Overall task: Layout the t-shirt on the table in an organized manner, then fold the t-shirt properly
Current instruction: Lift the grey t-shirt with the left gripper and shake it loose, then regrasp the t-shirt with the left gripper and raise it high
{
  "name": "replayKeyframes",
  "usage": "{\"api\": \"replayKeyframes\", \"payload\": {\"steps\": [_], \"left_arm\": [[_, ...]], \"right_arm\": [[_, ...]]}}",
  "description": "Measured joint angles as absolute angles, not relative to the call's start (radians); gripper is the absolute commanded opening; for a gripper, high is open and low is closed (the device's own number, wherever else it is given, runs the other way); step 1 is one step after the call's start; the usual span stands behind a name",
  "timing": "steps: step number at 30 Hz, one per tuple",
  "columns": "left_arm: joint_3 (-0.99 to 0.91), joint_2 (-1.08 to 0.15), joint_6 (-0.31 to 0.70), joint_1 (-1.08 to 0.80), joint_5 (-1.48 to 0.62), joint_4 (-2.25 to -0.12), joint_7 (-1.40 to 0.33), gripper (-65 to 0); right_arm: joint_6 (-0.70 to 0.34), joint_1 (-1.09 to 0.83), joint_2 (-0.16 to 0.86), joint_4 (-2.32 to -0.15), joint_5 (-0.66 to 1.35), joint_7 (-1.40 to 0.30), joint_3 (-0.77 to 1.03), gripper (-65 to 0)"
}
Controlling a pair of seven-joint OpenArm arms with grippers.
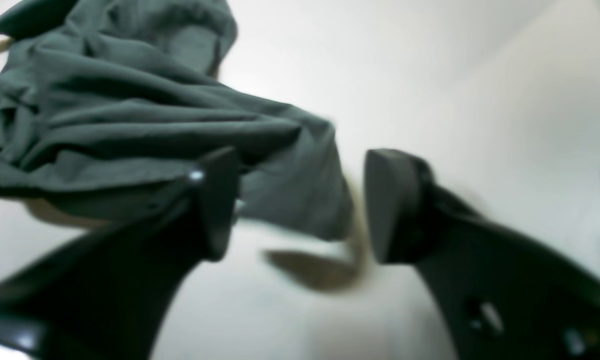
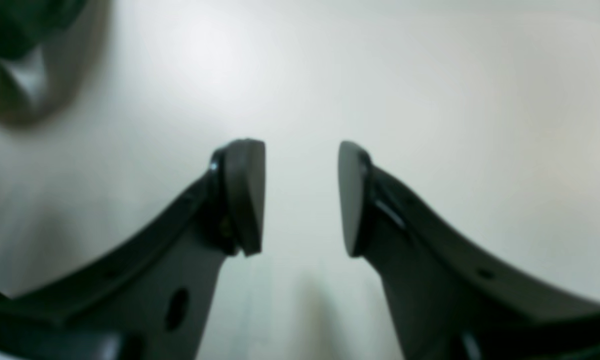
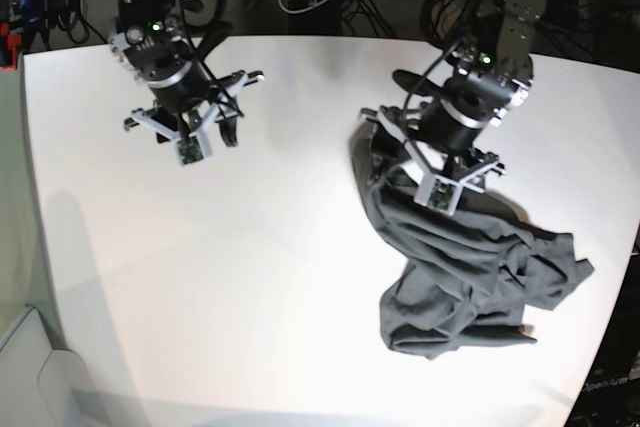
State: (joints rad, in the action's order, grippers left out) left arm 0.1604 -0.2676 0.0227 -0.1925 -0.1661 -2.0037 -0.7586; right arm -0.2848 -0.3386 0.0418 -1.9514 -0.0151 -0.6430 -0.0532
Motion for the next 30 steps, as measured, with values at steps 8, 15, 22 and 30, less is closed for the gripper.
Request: {"api": "replayKeyframes", "payload": {"steps": [8, 15, 22, 30], "left_arm": [[-0.113, -0.258, 0.001, -0.194, -0.149, -1.94, -0.746, -6.2], [-0.285, -0.218, 0.008, -0.078, -0.162, -1.679, -0.653, -6.1], [-0.293, -0.216, 0.015, 0.018, -0.165, -1.372, -0.377, -6.1], [-0.292, -0.17, 0.016, 0.07, -0.163, -1.207, -0.255, -6.1]], "right_arm": [[-0.285, -0.341, 0.041, -1.951, -0.015, -0.643, -0.053, -39.9], [-0.285, -0.343, 0.039, -1.95, -0.014, -0.643, -0.054, -39.9], [-0.285, -0.343, 0.036, -1.95, -0.012, -0.641, -0.055, -39.9], [-0.285, -0.344, 0.041, -1.95, -0.012, -0.643, -0.056, -39.9]]}}
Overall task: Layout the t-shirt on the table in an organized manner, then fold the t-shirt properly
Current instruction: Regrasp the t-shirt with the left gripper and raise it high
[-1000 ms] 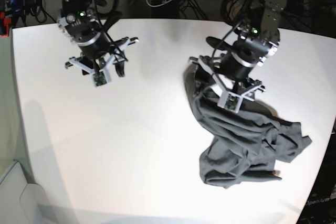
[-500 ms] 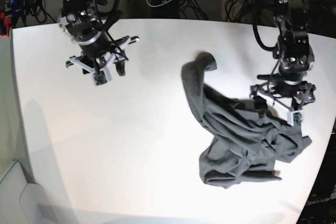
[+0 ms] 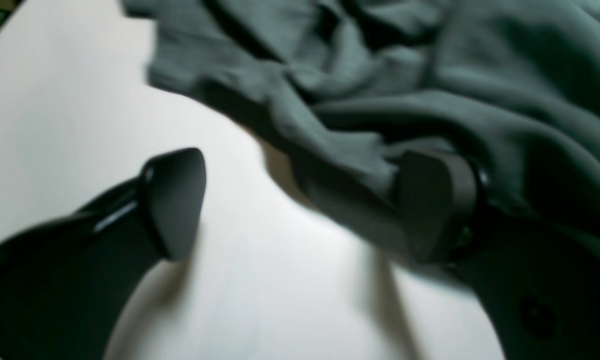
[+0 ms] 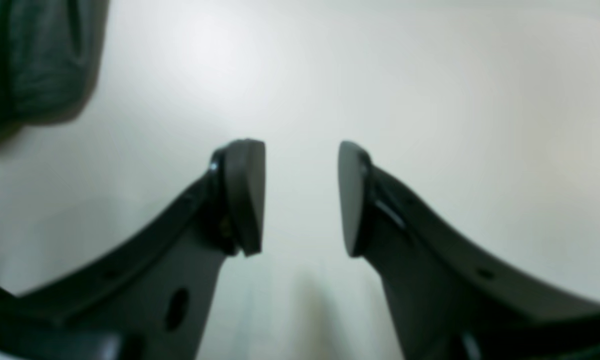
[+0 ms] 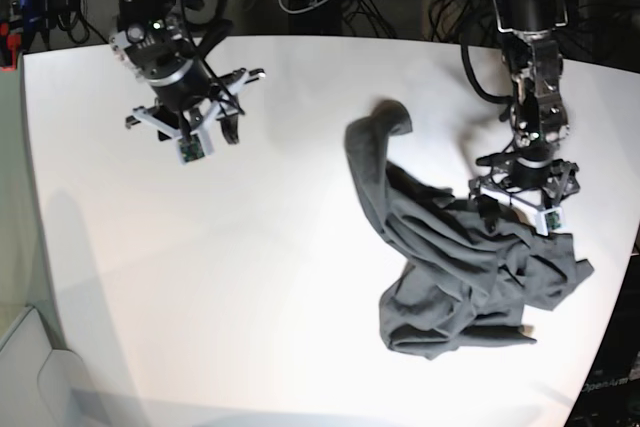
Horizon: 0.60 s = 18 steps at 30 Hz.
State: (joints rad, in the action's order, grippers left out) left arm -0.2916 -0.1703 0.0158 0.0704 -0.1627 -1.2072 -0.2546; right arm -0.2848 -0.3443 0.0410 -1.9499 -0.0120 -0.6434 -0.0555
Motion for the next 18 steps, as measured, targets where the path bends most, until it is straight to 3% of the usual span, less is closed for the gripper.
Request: {"api": "replayKeyframes", "payload": {"steps": [15, 18], "left_arm": [[-0.293, -0.133, 0.008, 0.197, -0.162, -1.063, -0.219, -6.6], [-0.293, -0.119, 0.008, 0.203, -0.162, -1.05, -0.215, -14.9]], "right_arm": [[-0.285, -0.344, 0.039, -1.95, -0.012, -0.643, -0.057, -39.9], [-0.285, -0.344, 0.039, -1.95, -0.012, -0.643, -0.057, -39.9]]}}
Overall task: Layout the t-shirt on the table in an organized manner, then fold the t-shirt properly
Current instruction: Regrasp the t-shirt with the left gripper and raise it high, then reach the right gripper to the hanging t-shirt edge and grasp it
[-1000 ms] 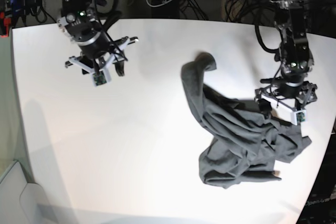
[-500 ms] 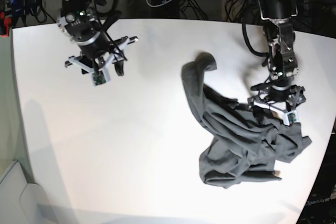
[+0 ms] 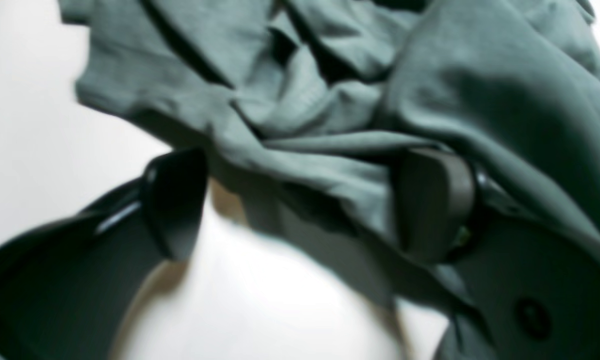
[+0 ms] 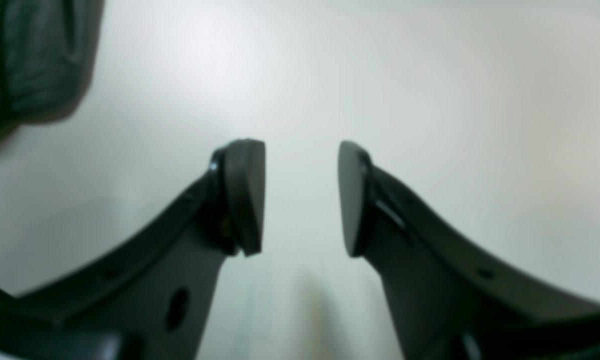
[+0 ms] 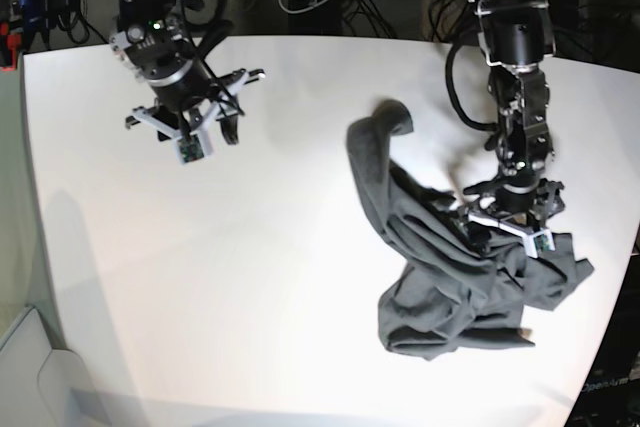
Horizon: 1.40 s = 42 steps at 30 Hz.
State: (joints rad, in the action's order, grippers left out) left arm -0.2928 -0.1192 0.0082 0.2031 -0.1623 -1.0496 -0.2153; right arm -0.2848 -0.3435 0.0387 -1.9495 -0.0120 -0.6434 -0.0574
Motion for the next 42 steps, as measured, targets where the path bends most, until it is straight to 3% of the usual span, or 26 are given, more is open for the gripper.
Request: {"api": "replayKeyframes", "payload": {"steps": [2, 6, 7, 9, 13, 25, 29, 36, 42], "left_arm": [[-0.292, -0.113, 0.009, 0.202, -0.167, -1.047, -0.223, -28.2], [-0.293, -0.115, 0.009, 0.211, -0.167, -1.061, -0.23, -63.6], [-0.293, -0.115, 0.002, 0.204, -0.161, -1.09, -0.234, -65.0], [-0.294, -0.116, 0.003, 0.175, -0.165, -1.178, -0.231, -61.1], [-0.298, -0.096, -0.006, 0.065, -0.164, -1.398, -0.231, -65.0], [-0.297, -0.042, 0.0, -0.332, -0.162, -1.866, -0.362, -64.5], [-0.328, -0.057, 0.014, -0.456, -0.165, -1.938, -0.358, -64.5], [-0.576, -0.05, 0.007, -0.537, -0.162, -1.963, -0.359, -64.4], [-0.613, -0.048, 0.009, -0.537, -0.162, -1.963, -0.36, -64.1]], "right_arm": [[-0.285, -0.342, 0.039, -1.95, -0.012, -0.643, -0.057, -39.9], [-0.285, -0.341, 0.039, -1.95, -0.012, -0.643, -0.057, -39.9], [-0.285, -0.339, 0.039, -1.949, -0.012, -0.643, -0.057, -39.9], [-0.285, -0.331, 0.04, -1.937, -0.011, -0.638, -0.057, -39.9], [-0.285, -0.332, 0.044, -1.89, -0.012, -0.64, -0.057, -39.9], [-0.289, -0.279, 0.056, -1.853, -0.011, -0.633, -0.059, -39.9], [-0.289, -0.255, 0.064, -1.853, -0.012, -0.632, -0.056, -39.9], [-0.292, -0.233, 0.06, -1.853, -0.012, -0.631, -0.057, -39.9], [-0.427, -0.209, 0.002, -1.852, -0.015, -0.641, -0.135, -39.7]]}}
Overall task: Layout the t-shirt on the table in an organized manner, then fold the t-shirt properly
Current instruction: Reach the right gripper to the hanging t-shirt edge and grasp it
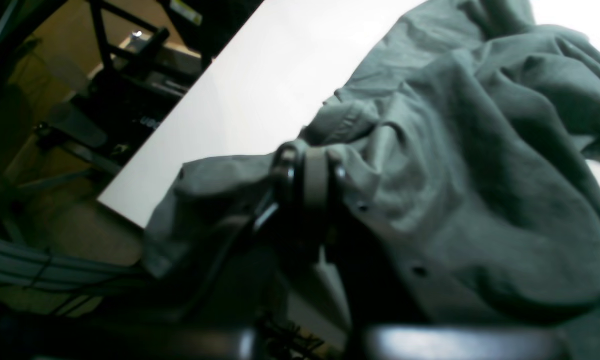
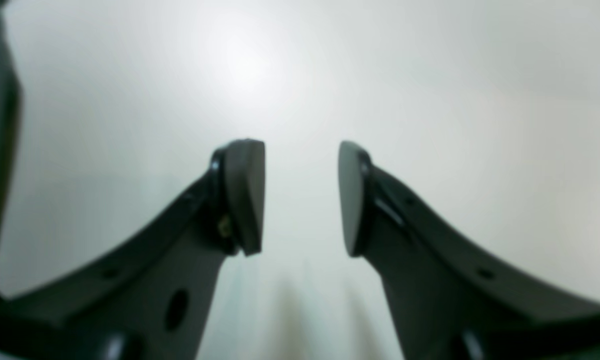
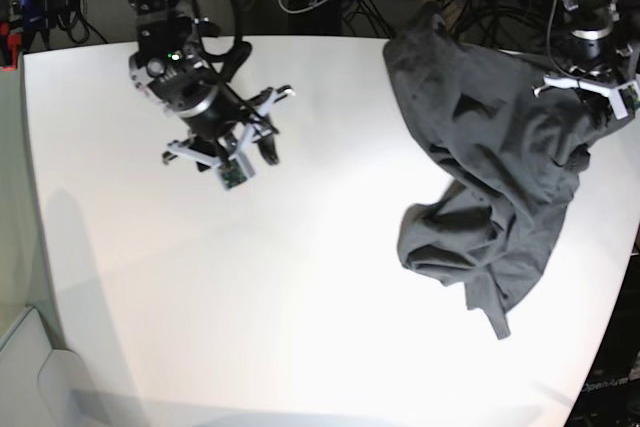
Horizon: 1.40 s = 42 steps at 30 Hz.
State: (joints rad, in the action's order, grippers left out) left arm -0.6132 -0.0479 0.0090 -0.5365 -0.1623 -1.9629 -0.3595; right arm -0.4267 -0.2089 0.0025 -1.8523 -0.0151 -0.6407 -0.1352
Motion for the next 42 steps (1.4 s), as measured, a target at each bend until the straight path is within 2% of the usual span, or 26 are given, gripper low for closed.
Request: {"api": "replayKeyframes", "payload": {"steps": [7, 9, 12, 18, 21, 23, 32, 38, 42], "left_arm": [[-0.612, -0.046, 0.016, -0.534, -0.162, -1.963, -0.36, -63.8], [-0.612, -0.049, 0.015, -0.534, -0.162, -1.963, -0.363, -59.9], [-0.612, -0.055, 0.015, -0.532, -0.162, -1.963, -0.446, -47.9], [-0.614, -0.056, 0.016, -0.496, -0.161, -1.963, -0.487, -15.2], [-0.614, -0.051, 0.015, -0.501, -0.165, -1.964, -0.493, -5.3], [-0.615, -0.05, 0.015, -0.5, -0.162, -1.964, -0.498, -1.2], [-0.617, -0.047, 0.016, -0.495, -0.163, -1.969, -0.494, 0.0], [-0.617, -0.047, 0.015, -0.493, -0.162, -1.969, -0.494, 0.0], [-0.617, -0.047, 0.015, -0.492, -0.162, -1.969, -0.495, 0.0]], "right_arm": [[-0.447, -0.167, -0.012, -1.798, -0.009, -0.638, -0.355, -39.4], [-0.447, -0.13, -0.014, -1.753, -0.012, -0.639, -0.381, -39.4], [-0.445, -0.077, -0.025, -1.686, -0.015, -0.643, -0.391, -39.4], [-0.445, 0.038, -0.058, -1.579, -0.013, -0.643, -0.394, -39.4], [-0.445, 0.099, -0.089, -1.539, -0.018, -0.639, -0.394, -39.4], [-0.445, 0.144, -0.11, -1.491, -0.011, -0.639, -0.394, -39.4], [-0.445, 0.325, -0.147, -1.142, -0.019, -0.575, -0.391, -39.4], [-0.437, 0.326, -0.147, -1.111, -0.015, -0.416, -0.394, -39.4], [-0.433, 0.327, -0.147, -1.108, -0.015, -0.395, -0.394, -39.4]]}}
